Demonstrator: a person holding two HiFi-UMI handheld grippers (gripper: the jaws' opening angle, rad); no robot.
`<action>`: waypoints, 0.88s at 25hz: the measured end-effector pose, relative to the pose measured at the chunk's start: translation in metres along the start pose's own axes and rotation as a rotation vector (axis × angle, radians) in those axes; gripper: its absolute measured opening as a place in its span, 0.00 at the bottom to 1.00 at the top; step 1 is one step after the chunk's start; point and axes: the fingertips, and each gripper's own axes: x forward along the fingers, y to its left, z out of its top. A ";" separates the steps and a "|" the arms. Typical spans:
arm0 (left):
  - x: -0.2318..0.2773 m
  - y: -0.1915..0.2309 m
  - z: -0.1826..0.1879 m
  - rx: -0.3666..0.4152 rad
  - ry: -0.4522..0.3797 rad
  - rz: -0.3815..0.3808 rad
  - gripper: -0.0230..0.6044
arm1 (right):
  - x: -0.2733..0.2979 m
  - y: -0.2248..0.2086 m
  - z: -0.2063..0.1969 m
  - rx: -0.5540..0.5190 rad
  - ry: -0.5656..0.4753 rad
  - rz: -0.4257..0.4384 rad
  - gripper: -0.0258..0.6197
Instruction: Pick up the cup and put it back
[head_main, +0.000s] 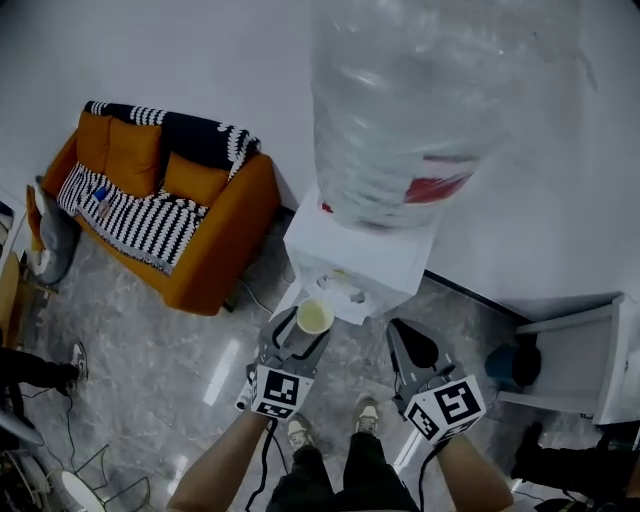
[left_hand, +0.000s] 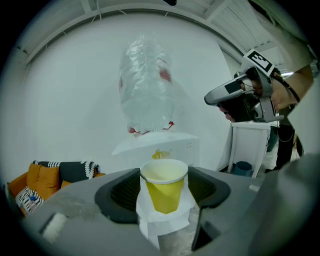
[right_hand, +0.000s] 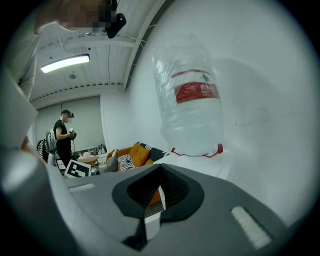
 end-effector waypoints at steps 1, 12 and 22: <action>0.008 -0.003 -0.010 -0.010 0.008 0.000 0.53 | 0.005 -0.003 -0.009 0.001 0.009 0.002 0.04; 0.102 -0.026 -0.142 -0.064 0.072 -0.021 0.53 | 0.040 -0.032 -0.113 0.000 0.073 0.003 0.04; 0.166 -0.057 -0.214 -0.064 0.061 -0.044 0.53 | 0.052 -0.060 -0.188 0.009 0.102 0.008 0.04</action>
